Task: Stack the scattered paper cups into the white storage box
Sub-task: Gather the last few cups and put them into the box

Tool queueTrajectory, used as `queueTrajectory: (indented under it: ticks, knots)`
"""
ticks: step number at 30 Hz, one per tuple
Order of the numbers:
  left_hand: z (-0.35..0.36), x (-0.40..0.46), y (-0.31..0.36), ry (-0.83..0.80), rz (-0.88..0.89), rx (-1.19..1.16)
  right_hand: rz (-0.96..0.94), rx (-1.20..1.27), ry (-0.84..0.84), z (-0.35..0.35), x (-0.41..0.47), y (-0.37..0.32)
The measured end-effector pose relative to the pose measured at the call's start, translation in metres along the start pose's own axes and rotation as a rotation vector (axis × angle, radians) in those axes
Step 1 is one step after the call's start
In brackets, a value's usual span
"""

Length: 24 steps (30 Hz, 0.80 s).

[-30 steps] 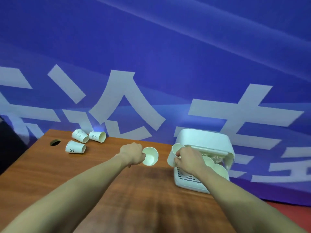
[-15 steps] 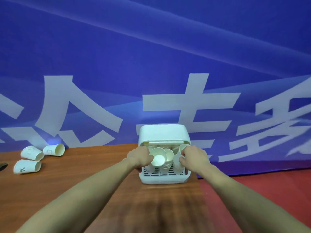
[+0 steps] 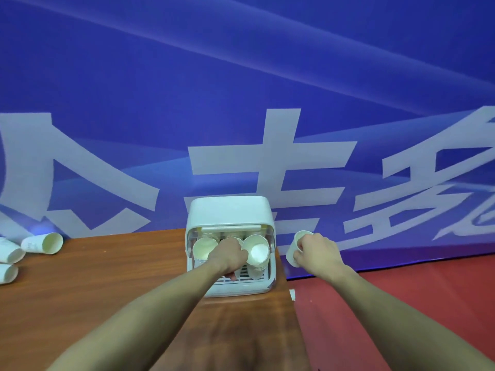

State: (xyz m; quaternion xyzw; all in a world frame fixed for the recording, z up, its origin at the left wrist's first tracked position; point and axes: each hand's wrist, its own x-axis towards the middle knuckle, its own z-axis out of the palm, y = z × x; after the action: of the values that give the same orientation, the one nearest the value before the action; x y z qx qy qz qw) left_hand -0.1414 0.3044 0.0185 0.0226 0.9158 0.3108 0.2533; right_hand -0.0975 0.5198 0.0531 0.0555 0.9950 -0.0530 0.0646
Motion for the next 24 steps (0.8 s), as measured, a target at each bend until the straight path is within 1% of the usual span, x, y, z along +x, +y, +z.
queueTrajectory:
  ticks: [5,16,20,24]
  knots:
    - [0.015,0.018,0.003,-0.02,-0.053,-0.042,-0.001,0.031,-0.039,0.012,0.016,0.016]
    - [0.032,0.049,0.002,-0.052,-0.125,0.007,0.014,0.053,-0.125,0.034,0.044,0.036]
    - [0.035,0.051,0.003,-0.053,-0.132,0.006,-0.014,0.028,-0.133,0.038,0.046,0.038]
    - [0.033,0.046,0.003,-0.026,-0.108,0.057,-0.069,0.026,-0.141,0.033,0.043,0.029]
